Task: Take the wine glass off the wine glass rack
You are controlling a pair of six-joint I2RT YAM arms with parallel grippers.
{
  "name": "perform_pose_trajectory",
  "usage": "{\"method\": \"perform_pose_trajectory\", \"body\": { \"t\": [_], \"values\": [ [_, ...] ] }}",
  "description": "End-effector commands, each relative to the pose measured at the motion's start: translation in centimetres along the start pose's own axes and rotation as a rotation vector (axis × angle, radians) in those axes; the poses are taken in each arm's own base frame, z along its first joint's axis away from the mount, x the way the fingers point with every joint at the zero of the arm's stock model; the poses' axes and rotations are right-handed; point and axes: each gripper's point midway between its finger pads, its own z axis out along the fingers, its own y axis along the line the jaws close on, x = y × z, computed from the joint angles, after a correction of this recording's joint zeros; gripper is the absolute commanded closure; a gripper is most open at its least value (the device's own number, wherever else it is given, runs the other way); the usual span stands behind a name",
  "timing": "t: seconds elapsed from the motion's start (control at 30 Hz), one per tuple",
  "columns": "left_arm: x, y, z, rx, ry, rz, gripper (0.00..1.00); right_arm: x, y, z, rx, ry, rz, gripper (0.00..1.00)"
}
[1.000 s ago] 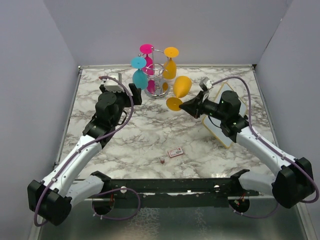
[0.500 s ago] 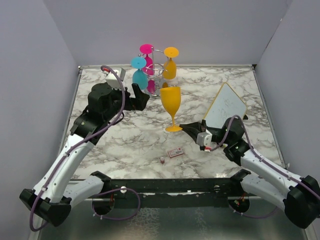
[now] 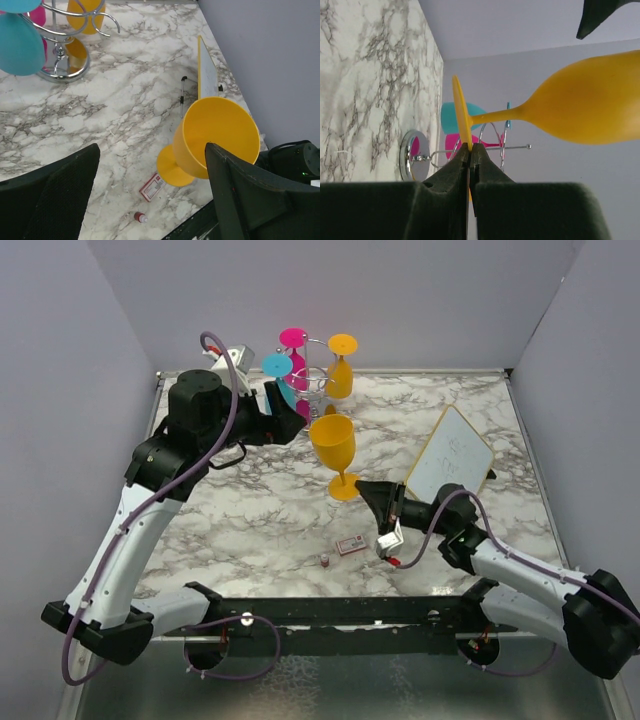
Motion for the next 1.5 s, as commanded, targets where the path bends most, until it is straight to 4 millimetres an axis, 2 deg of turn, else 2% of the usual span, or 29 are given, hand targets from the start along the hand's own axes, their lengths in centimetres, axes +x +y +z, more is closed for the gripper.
{"method": "perform_pose_trajectory", "body": {
  "t": [0.0,0.2,0.43,0.5,0.7,0.93,1.17,1.2,1.27,1.33,1.47],
  "values": [
    [2.4,-0.8,-0.3,0.038,0.15,-0.022,0.13,1.0,0.0,0.1,-0.001,0.083,-0.184,0.99],
    [4.6,-1.1,0.5,0.083,0.253,-0.022,0.23,1.1,2.1,1.1,-0.044,0.093,-0.2,0.99],
    [7.6,1.5,1.4,-0.001,0.361,0.004,0.32,0.8,2.5,1.7,-0.066,0.085,-0.204,0.99],
    [8.2,2.1,1.7,-0.024,0.387,0.008,0.4,0.8,2.7,1.8,-0.075,0.089,-0.208,0.99],
    [8.8,3.0,2.4,-0.048,0.417,0.029,0.51,1.0,3.6,2.1,-0.106,0.108,-0.235,0.99],
    [10.9,4.5,2.6,-0.088,0.487,0.04,0.68,0.7,4.1,2.7,-0.118,0.099,-0.258,0.99],
    [10.9,4.6,2.6,-0.092,0.484,0.042,0.86,0.7,4.5,3.0,-0.128,0.102,-0.256,0.99],
    [10.8,4.6,2.6,-0.094,0.482,0.043,0.91,0.7,4.5,3.1,-0.129,0.105,-0.254,0.98],
    [10.6,4.8,2.7,-0.105,0.474,0.046,1.0,0.7,4.4,3.0,-0.12,0.106,-0.247,0.85],
    [10.4,5.0,2.7,-0.122,0.464,0.05,1.0,0.6,4.2,2.9,-0.101,0.105,-0.237,0.74],
    [9.4,6.3,2.5,-0.204,0.418,0.075,1.0,0.6,4.0,2.7,-0.08,0.112,-0.213,0.59]
  ]
}}
